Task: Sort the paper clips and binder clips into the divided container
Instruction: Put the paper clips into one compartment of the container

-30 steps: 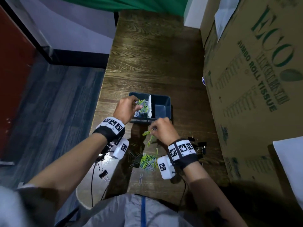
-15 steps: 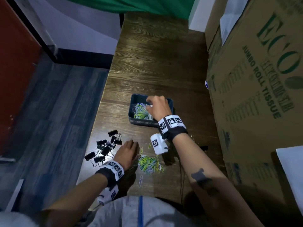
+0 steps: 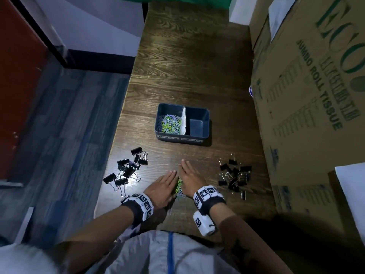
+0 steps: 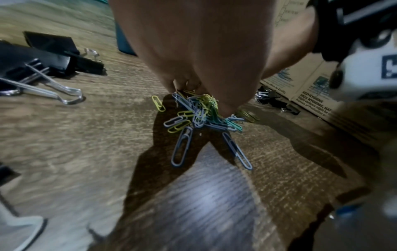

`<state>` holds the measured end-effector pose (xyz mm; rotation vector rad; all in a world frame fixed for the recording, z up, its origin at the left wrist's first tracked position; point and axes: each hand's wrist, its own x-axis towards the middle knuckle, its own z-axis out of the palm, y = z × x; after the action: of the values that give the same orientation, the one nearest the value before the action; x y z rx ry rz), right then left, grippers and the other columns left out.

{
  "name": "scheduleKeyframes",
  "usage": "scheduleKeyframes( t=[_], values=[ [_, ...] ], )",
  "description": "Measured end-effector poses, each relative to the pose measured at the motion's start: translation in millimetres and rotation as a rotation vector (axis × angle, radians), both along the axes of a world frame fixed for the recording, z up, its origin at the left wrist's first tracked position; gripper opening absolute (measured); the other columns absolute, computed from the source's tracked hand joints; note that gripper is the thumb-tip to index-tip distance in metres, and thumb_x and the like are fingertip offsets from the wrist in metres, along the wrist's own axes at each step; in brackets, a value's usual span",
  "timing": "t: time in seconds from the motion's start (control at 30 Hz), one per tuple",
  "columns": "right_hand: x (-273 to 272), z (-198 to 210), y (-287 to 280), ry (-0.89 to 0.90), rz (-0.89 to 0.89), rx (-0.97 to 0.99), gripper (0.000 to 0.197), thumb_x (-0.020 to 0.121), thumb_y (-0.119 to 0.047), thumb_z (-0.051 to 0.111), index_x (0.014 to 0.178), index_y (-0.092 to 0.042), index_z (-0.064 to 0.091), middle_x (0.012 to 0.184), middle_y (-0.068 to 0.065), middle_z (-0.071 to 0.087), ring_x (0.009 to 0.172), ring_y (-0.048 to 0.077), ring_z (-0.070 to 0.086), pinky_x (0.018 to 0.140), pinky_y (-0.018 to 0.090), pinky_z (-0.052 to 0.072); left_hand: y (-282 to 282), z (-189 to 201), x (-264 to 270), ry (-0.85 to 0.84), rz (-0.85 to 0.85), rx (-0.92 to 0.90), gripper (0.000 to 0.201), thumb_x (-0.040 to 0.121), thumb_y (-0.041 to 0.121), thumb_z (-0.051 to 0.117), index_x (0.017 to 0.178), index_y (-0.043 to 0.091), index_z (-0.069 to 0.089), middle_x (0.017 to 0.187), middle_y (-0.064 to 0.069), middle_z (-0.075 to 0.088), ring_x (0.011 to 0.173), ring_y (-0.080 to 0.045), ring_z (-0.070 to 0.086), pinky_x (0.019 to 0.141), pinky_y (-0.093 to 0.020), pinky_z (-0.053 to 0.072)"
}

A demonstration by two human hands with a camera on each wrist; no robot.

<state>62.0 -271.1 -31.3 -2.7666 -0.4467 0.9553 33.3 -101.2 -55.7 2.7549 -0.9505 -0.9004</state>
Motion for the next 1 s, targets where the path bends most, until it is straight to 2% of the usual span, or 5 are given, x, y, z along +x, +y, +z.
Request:
scheduleKeyframes(
  t=[0.17, 0.4, 0.53, 0.73, 1.0],
  values=[
    [-29.2, -14.8, -2.4, -0.024, 0.120, 0.118, 0.075, 0.091, -0.013, 0.055, 0.158, -0.013, 0.021, 0.166, 0.008, 0.015, 0.154, 0.023, 0.011, 0.124, 0.040, 0.012, 22.7, 6.6, -9.4, -0.043, -0.030, 0.009, 0.068, 0.097, 0.044, 0.013, 0.153, 0.007, 0.004, 0.161, -0.011, -0.001, 0.149, -0.025, -0.001, 0.119, -0.042, 0.008],
    [-43.8, -16.9, -38.3, -0.194, -0.475, 0.157, 0.073, 0.081, -0.037, 0.078, 0.144, -0.029, 0.042, 0.131, 0.002, 0.041, 0.123, 0.025, 0.046, 0.103, 0.038, 0.044, 28.0, 14.3, -14.6, -0.162, 0.199, 0.056, 0.076, 0.088, 0.068, 0.040, 0.140, 0.014, 0.033, 0.132, -0.005, 0.044, 0.112, -0.023, 0.048, 0.092, -0.037, 0.044],
    [-48.9, -22.1, -55.6, 0.082, -0.512, 0.242, 0.107, 0.066, -0.030, 0.091, 0.154, -0.032, 0.029, 0.141, 0.008, 0.032, 0.131, 0.025, 0.042, 0.107, 0.034, 0.040, 24.3, 14.8, -18.2, -0.016, 0.258, 0.094, 0.108, 0.064, 0.070, 0.069, 0.142, 0.013, 0.021, 0.125, -0.006, 0.038, 0.103, -0.025, 0.053, 0.074, -0.035, 0.050],
    [-42.5, -30.6, -32.0, 0.007, -0.515, 0.184, 0.086, 0.081, 0.010, 0.065, 0.151, -0.030, 0.036, 0.145, 0.012, 0.044, 0.131, 0.032, 0.048, 0.107, 0.045, 0.044, 9.0, 6.5, -10.4, 0.079, 0.316, -0.087, 0.109, 0.067, 0.037, 0.085, 0.148, 0.012, 0.016, 0.130, -0.010, 0.039, 0.102, -0.028, 0.057, 0.081, -0.041, 0.053],
    [-36.8, -28.0, -13.1, -0.045, -0.560, 0.181, 0.084, 0.071, -0.023, 0.081, 0.141, -0.036, 0.037, 0.130, 0.001, 0.041, 0.119, 0.025, 0.055, 0.091, 0.045, 0.053, -11.7, 11.3, -14.9, 0.023, 0.293, -0.070, 0.122, 0.062, 0.060, 0.078, 0.151, 0.014, 0.008, 0.129, -0.009, 0.034, 0.109, -0.023, 0.045, 0.078, -0.037, 0.053]
  ],
)
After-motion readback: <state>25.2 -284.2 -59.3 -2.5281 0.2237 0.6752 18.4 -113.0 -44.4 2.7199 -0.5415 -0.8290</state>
